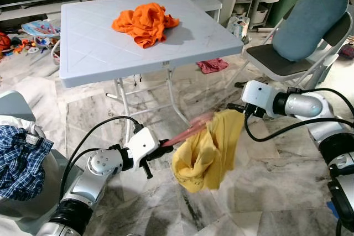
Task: Hang hanger
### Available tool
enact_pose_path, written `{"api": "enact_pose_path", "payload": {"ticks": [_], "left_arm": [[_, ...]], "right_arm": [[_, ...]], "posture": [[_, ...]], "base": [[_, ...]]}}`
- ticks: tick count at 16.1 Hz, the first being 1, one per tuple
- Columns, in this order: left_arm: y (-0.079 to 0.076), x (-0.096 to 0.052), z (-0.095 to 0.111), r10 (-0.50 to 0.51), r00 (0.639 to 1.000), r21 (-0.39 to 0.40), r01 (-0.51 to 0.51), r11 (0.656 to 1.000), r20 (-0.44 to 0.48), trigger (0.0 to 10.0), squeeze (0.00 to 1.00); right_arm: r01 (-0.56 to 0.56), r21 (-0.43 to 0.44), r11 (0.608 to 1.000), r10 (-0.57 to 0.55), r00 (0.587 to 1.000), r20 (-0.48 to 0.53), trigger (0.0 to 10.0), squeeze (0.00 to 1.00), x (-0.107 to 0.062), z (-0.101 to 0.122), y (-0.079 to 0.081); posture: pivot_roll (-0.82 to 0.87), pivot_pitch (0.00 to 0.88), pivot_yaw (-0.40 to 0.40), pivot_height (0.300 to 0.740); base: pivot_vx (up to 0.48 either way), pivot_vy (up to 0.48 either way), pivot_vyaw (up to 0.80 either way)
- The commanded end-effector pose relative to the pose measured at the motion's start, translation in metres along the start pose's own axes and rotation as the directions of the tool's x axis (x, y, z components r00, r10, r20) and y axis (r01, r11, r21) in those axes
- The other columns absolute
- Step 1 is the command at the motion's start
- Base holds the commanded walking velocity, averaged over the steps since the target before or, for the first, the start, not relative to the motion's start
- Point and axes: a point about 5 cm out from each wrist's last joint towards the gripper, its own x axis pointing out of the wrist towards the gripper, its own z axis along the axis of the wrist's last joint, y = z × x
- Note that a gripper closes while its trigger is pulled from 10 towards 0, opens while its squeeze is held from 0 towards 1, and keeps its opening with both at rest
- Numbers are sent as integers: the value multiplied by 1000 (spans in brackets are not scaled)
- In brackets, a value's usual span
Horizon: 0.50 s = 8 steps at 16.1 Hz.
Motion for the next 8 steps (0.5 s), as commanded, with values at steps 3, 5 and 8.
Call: {"api": "enact_pose_path", "payload": {"ticks": [3, 5, 8], "left_arm": [[10, 2, 14, 115, 991, -83, -108, 991, 72, 0, 0], [15, 3, 17, 167, 982, -155, -152, 976, 93, 0, 0], [21, 5, 26, 218, 969, -216, -189, 958, 119, 0, 0]], "right_arm": [[96, 6, 995, -95, 993, -66, 10000, 1000, 0, -4, -9], [150, 32, 988, -147, 985, -93, 10000, 1000, -3, -7, -15], [243, 194, 950, -224, 968, -117, 10000, 1000, -5, -15, -16]], "posture": [[-76, 0, -41, 740], [-75, 0, -40, 740], [-79, 0, -28, 740]], "base": [[0, 0, 0], [0, 0, 0], [0, 0, 0]]}}
